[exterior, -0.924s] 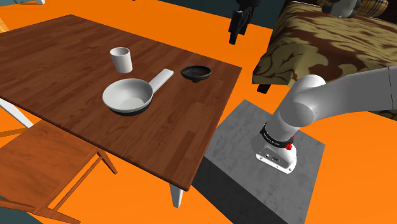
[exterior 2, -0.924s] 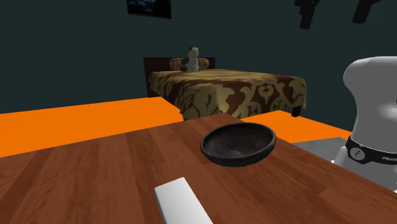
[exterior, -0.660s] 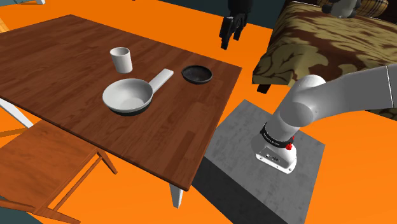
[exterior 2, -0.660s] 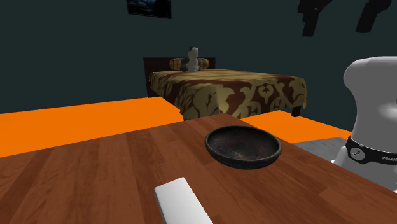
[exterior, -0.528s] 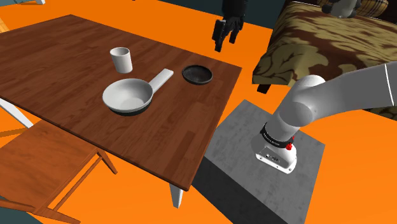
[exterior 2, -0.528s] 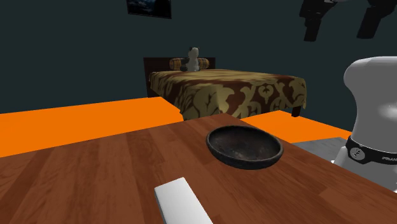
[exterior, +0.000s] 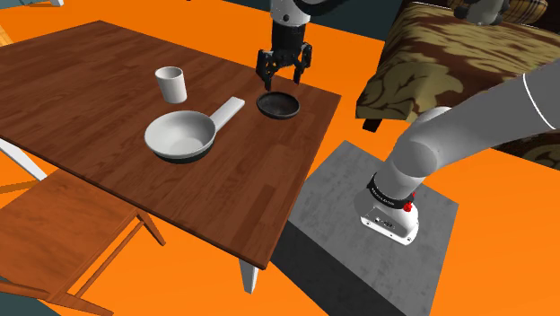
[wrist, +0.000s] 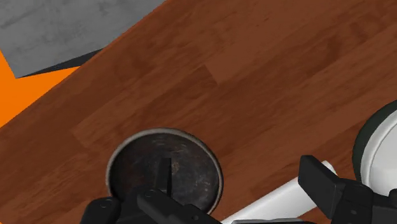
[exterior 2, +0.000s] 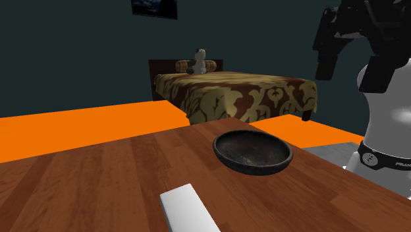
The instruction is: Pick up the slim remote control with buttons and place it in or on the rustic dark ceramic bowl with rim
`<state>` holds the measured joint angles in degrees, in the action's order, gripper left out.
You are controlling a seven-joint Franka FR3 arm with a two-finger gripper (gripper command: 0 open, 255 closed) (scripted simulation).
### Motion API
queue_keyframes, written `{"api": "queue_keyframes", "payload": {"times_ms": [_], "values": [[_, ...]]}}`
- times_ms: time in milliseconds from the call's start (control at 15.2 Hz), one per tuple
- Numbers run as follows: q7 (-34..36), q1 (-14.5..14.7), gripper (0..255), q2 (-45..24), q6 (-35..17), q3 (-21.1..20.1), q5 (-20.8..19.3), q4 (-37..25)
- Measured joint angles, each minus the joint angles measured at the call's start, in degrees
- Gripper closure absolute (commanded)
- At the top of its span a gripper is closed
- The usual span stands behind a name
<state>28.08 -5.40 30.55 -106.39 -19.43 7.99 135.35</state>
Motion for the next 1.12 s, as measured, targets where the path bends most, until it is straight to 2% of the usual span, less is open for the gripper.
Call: {"api": "queue_keyframes", "payload": {"times_ms": [264,528,792,1122], "values": [[11.67,-2.47,0,-8.43,-5.64,-4.90,0.02,-2.90],[23.27,-5.07,0,-17.77,-10.31,-8.47,-2.35,-7.38],[35.43,-6.63,0,-27.77,-14.31,-10.64,-6.73,-12.56],[50.50,-5.83,0,-40.53,-17.34,-10.19,-13.36,-20.94]]}}
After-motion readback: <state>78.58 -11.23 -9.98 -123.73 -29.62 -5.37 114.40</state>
